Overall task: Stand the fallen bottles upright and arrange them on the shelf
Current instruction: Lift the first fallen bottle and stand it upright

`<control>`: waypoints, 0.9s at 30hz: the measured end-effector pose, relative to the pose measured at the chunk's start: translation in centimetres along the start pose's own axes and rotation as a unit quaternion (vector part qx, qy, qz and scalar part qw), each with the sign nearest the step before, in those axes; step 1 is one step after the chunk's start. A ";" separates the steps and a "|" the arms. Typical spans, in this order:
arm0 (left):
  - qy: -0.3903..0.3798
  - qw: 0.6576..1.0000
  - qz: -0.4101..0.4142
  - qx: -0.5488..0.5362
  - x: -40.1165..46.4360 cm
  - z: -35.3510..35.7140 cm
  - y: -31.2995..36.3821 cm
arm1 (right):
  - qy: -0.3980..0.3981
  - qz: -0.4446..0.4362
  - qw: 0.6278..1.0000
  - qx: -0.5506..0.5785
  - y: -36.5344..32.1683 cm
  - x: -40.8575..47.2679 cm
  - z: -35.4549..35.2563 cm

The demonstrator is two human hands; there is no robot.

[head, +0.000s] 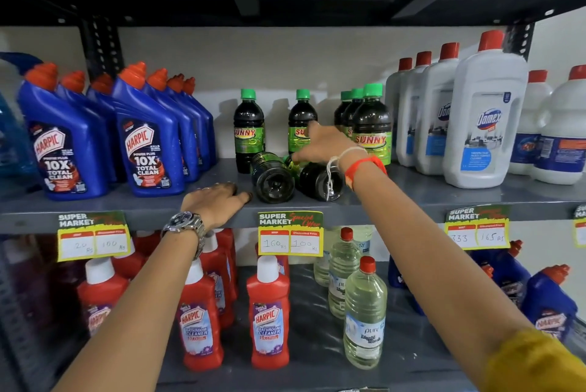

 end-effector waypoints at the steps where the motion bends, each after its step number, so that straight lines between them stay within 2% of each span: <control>1: 0.003 1.000 -0.002 0.001 0.0 -0.1 -0.1 | -0.037 0.021 0.999 -0.010 0.1 0.4 0.6; 5: -0.013 0.998 0.039 0.054 0.2 0.4 0.3 | -0.139 0.048 0.987 -0.064 0.2 1.4 1.7; 7: -0.014 0.998 0.031 0.047 0.3 0.4 0.1 | -0.182 0.063 0.979 -0.065 0.5 1.6 2.1; 9: -0.012 0.998 0.038 0.053 0.3 0.4 0.2 | -0.184 0.066 0.979 -0.051 0.7 1.6 2.2; 12: -0.026 0.995 0.054 0.076 0.2 0.8 0.4 | -0.150 0.077 0.985 -0.022 1.2 2.0 2.0; 15: -0.019 0.994 0.063 0.082 0.2 0.8 0.4 | -0.078 0.094 0.992 0.020 1.9 2.3 1.6; 20: -0.015 0.995 0.062 0.081 0.2 0.7 0.5 | 0.007 0.112 0.993 0.031 2.4 2.0 0.4; 25: -0.001 1.000 0.009 0.014 0.3 0.3 0.0 | 0.144 0.090 0.981 0.091 2.2 1.0 -3.0; 27: -0.008 0.999 0.021 0.027 0.2 0.4 0.1 | 0.191 0.066 0.970 0.133 2.0 0.5 -4.0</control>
Point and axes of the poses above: each hand's wrist, its own x-axis towards the middle knuckle, its own z-axis out of the palm, y = z × x, the point moved 8 cm from there along x, towards the middle knuckle, and after that the axes turned 3 degrees about -y, right-handed, at the moved point
